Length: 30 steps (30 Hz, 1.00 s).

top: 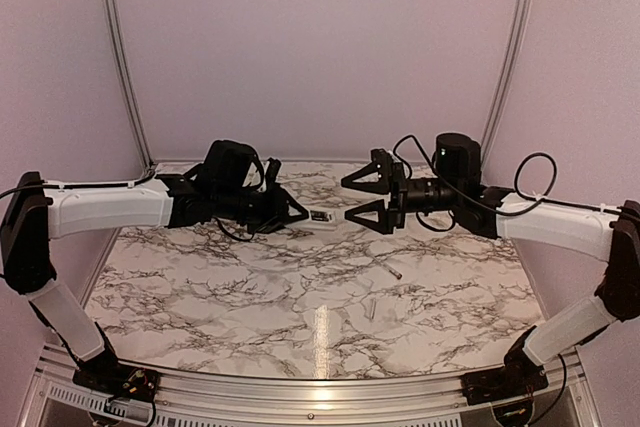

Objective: Unload the batteries from the remote control

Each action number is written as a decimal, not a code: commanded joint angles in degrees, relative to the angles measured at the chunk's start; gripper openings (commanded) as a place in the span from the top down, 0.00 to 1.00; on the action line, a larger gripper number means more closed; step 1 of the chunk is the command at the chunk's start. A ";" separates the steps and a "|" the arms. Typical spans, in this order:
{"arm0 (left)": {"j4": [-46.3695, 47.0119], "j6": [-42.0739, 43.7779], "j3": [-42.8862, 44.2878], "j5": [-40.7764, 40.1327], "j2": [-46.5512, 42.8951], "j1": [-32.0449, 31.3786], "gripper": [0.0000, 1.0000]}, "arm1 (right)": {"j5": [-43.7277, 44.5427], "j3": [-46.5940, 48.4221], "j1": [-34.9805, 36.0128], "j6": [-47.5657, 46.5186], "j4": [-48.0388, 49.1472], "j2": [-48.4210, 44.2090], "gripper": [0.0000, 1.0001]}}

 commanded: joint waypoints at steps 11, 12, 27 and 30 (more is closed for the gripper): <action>7.83 -1.93 -8.97 8.17 -2.83 1.00 1.00 | 28.17 22.10 0.29 -38.01 -55.79 2.87 0.13; 8.72 -2.37 -9.97 9.18 -2.57 1.04 1.00 | 31.36 22.34 0.29 -39.95 -58.00 2.63 0.13; 17.65 -7.06 -13.97 15.07 8.97 0.96 1.00 | 45.69 17.10 0.37 -51.27 -66.84 0.43 0.14; 18.22 -7.06 -13.70 15.48 10.95 0.94 1.00 | 45.60 16.48 0.37 -51.61 -66.72 0.18 0.15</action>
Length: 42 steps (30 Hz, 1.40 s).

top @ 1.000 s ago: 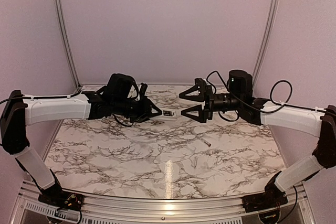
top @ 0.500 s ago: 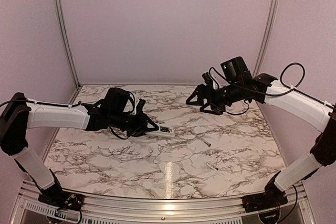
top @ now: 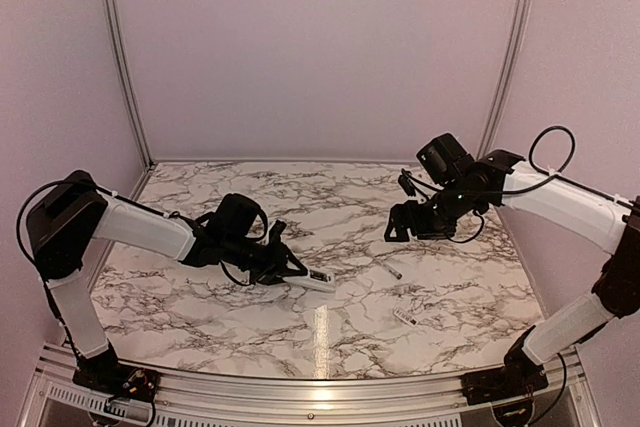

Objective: Unload the batteries from the remote control

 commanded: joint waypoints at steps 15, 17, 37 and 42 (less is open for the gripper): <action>-0.30 4.02 0.63 0.78 6.15 0.10 0.81 | 0.43 -1.34 0.44 -4.84 0.27 -0.43 0.15; -2.06 5.21 0.91 0.08 5.94 0.09 0.74 | 0.20 -1.43 0.44 -5.34 0.41 -0.27 0.16; -22.63 17.43 7.17 -14.34 0.57 0.06 0.08 | -0.80 -2.19 1.09 -9.62 2.77 1.39 0.16; -28.07 21.18 9.82 -20.26 -1.89 0.04 0.07 | 0.80 -3.35 1.53 -9.88 3.82 2.02 0.16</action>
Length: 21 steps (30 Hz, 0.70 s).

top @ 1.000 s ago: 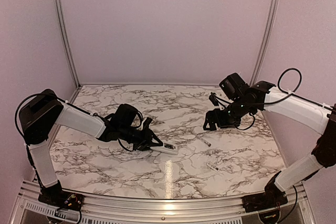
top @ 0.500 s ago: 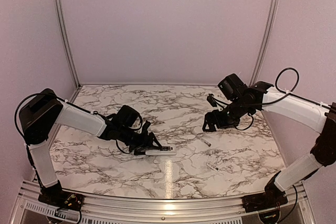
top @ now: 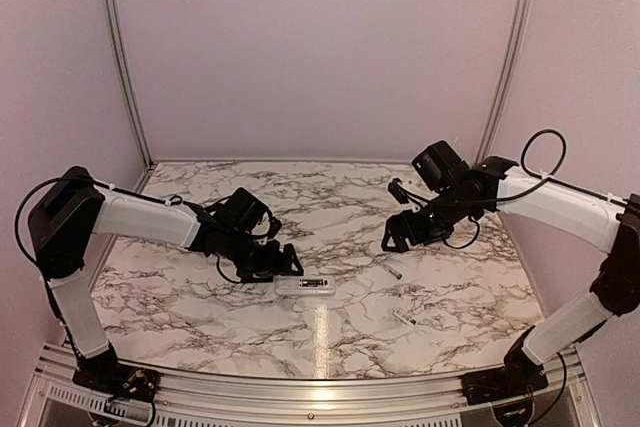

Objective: Unload the batteries from the remote control

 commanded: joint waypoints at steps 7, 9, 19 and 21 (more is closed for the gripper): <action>-12.39 8.93 4.67 -14.94 -8.39 0.07 0.07 | 5.44 -1.82 2.51 -2.28 3.12 4.73 0.17; -13.60 10.21 5.28 -16.46 -10.01 0.08 0.07 | 6.72 -1.94 2.92 -2.82 3.59 6.06 0.17; -16.72 12.81 6.31 -22.51 -16.02 0.12 0.10 | 12.88 -3.99 3.04 -4.84 8.49 11.64 0.18; -16.47 13.04 5.78 -22.15 -16.77 0.10 0.10 | 13.37 -4.13 3.04 -5.61 9.01 12.96 0.19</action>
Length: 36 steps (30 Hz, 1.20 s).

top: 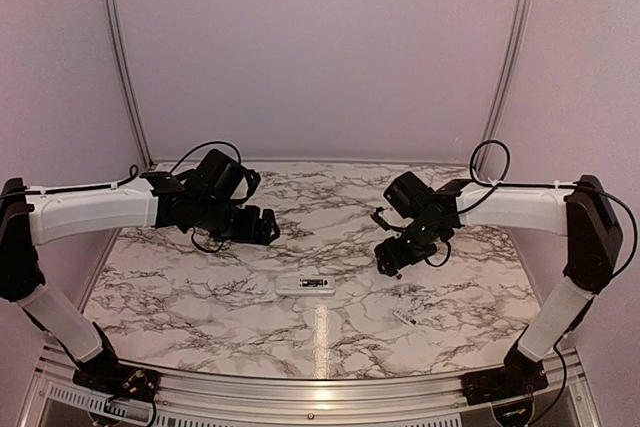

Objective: Unload the batteries from the remote control

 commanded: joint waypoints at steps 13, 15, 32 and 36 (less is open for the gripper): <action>-1.39 2.13 -0.66 -1.14 -2.60 0.08 0.15 | 0.55 0.60 -2.04 -5.02 5.79 9.71 0.35; -1.39 2.43 -0.30 -0.95 -2.21 0.12 0.15 | -0.11 1.18 -2.30 -5.34 5.69 10.67 0.42; -1.39 3.33 4.93 2.20 1.43 0.13 0.16 | -4.13 2.24 -3.39 -7.18 4.40 11.88 0.92; 0.49 2.07 5.13 5.30 2.36 0.15 0.17 | -4.76 3.69 -3.39 -7.40 3.27 10.87 0.97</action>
